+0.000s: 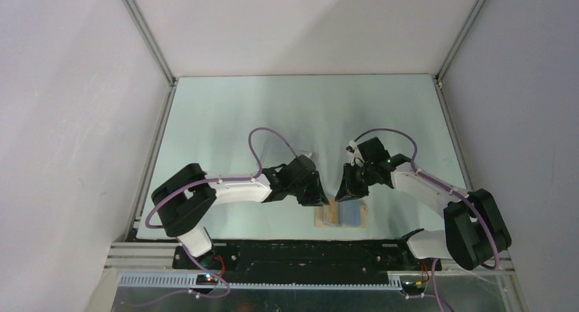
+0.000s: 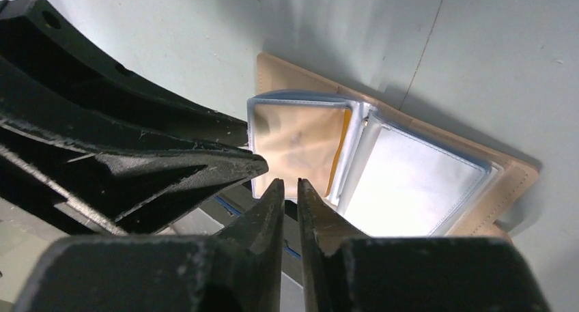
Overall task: Put the credit cards into the card holder
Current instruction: Insert the credit card into the card holder.
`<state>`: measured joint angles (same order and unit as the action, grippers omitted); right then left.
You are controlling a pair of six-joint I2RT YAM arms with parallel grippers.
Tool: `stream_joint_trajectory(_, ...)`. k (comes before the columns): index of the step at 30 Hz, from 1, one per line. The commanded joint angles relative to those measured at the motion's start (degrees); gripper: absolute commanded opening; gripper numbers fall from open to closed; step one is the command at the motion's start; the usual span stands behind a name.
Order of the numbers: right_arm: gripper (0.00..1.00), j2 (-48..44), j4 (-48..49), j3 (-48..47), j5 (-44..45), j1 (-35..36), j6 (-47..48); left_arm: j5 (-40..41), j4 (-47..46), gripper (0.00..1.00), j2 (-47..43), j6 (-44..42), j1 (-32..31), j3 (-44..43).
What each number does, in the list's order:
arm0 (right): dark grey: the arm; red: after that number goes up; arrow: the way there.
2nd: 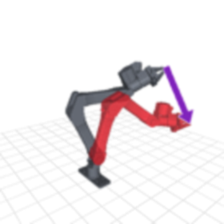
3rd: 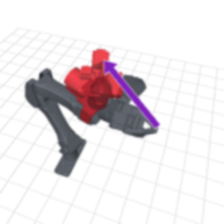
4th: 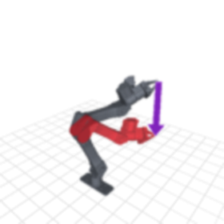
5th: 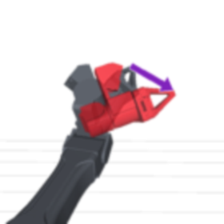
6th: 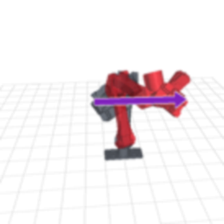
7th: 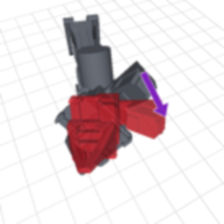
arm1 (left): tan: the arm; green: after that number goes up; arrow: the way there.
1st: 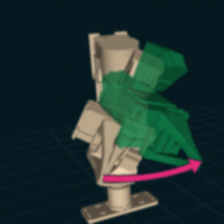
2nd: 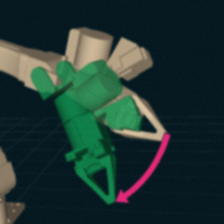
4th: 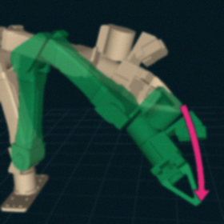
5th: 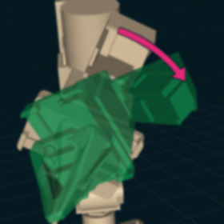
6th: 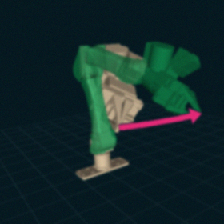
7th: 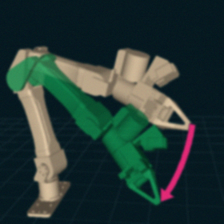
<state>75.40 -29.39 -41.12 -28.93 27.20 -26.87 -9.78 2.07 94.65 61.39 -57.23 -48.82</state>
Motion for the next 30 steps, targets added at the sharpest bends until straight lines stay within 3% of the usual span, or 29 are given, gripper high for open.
stream_joint_trajectory(1,0.18,-1.3,-1.9,-1.7,-0.4,-0.5,1.0,0.3,1.8,0.32,-1.0,-2.0,-0.8,-3.8)
stream_joint_trajectory(11,0.28,-1.2,-1.8,-1.3,-0.4,-0.7,1.4,1.7,7.2,0.43,0.6,-4.9,-1.7,-7.1)
stream_joint_trajectory(22,0.40,-1.7,-1.9,-0.8,-0.4,-1.0,1.6,1.2,9.3,0.39,2.5,-6.5,-2.6,-10.5)
stream_joint_trajectory(30,0.55,-4.8,-2.8,-0.7,-0.7,-2.9,2.0,1.9,11.5,0.52,2.8,-7.1,-2.8,-11.2)
